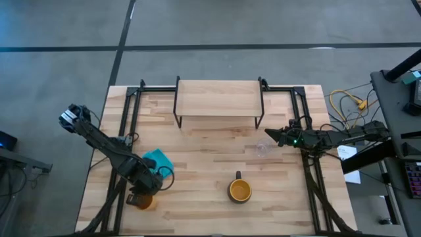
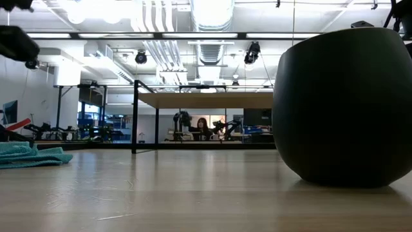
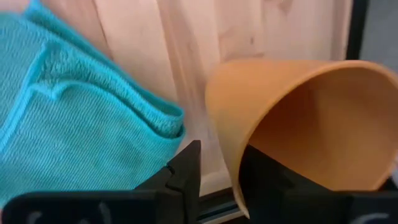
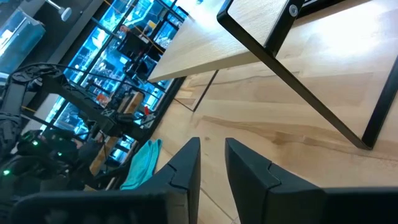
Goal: Stack small to large cups/mugs on shelf
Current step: Put the yellow cup on the shelf
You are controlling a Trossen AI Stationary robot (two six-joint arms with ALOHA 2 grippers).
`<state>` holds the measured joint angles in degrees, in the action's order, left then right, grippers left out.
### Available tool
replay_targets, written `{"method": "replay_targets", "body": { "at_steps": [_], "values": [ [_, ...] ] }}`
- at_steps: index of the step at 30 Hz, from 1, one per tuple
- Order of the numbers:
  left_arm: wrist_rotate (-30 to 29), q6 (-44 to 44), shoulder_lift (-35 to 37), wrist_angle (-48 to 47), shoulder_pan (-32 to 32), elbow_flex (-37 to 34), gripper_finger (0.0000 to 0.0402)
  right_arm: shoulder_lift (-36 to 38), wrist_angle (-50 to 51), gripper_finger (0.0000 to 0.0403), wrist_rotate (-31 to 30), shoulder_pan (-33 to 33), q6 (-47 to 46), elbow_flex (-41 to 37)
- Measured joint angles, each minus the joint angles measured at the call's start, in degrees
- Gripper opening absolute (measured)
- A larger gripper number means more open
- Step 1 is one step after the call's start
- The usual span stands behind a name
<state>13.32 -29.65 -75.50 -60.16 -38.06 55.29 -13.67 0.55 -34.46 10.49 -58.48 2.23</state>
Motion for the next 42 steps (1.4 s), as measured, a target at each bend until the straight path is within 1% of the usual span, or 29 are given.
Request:
{"method": "replay_targets", "body": {
  "at_steps": [2, 6, 7, 9, 11, 14, 16, 19, 20, 22, 25, 29, 31, 34, 37, 40, 42],
  "values": [
    [0.00, 0.02, 0.00, -0.06, 0.00, -0.77, 0.0069, 0.00, -0.01, 0.0071, 0.00, 0.01, 0.00, 0.00],
    [-0.20, 1.64, 0.11, -0.89, 0.04, -0.40, 0.0014, 0.00, 0.00, 0.0075, -0.03, -0.01, 0.00, 0.00],
    [-0.22, 1.97, 0.22, -1.37, 0.19, 0.32, 0.0008, 0.00, 0.01, 0.0075, -0.03, -0.01, -0.01, -0.01],
    [-0.29, 2.66, 0.58, -2.80, 0.68, 2.16, 0.0007, 0.00, 0.01, 0.0073, -0.07, -0.01, 0.00, -0.01],
    [-1.01, 4.86, 0.63, -6.34, 1.41, 4.56, 0.0006, 0.00, 0.01, 0.0071, -0.07, 0.01, 0.02, -0.01],
    [-5.86, 8.03, 0.63, -15.81, 2.32, 8.33, 0.0002, 0.00, 0.01, 0.0069, -0.09, -0.01, 0.07, -0.01],
    [-9.80, 11.71, 0.63, -23.27, 3.34, 10.44, 0.0001, 0.00, 0.01, 0.0069, -0.11, -0.01, 0.32, -0.01],
    [-15.59, 17.30, 0.68, -30.04, 6.20, 13.30, 0.0001, 0.00, 0.03, 0.0072, -0.15, -0.01, 1.24, -0.01],
    [-16.62, 19.20, 0.89, -29.97, 7.59, 13.76, 0.0001, 0.00, 0.03, 0.0073, -0.15, -0.01, 1.54, -0.01],
    [-16.84, 22.82, 2.16, -28.62, 11.09, 14.14, 0.0001, 0.00, 0.03, 0.0074, -0.17, -0.01, 1.68, -0.01],
    [-17.85, 27.19, 2.89, -29.27, 18.07, 15.70, 0.0001, 0.02, 0.02, 0.0074, -0.22, -0.01, 1.69, -0.01],
    [-23.86, 31.54, 3.13, -27.99, 28.22, 19.54, 0.0000, -0.01, 0.03, 0.0070, -0.22, -0.01, 1.70, -0.01],
    [-25.61, 33.92, 3.04, -26.39, 32.82, 22.36, 0.0000, 0.00, 0.03, 0.0069, -0.24, -0.01, 1.70, -0.01],
    [-25.79, 37.45, 2.10, -22.23, 39.89, 27.35, 0.0000, -0.02, 0.03, 0.0070, -0.24, -0.01, 1.70, -0.01],
    [-25.80, 38.01, 0.53, -19.25, 45.64, 33.03, 0.0000, -0.02, 0.03, 0.0073, -0.24, -0.01, 1.70, -0.01],
    [-25.79, 38.66, -2.04, -18.88, 49.66, 39.00, 0.0000, -0.02, 0.05, 0.0075, -0.24, -0.01, 1.70, -0.01],
    [-25.76, 40.97, -4.08, -18.76, 51.57, 42.57, 0.0000, -0.05, 0.05, 0.0074, -0.24, -0.01, 1.79, -0.01]
  ]
}}
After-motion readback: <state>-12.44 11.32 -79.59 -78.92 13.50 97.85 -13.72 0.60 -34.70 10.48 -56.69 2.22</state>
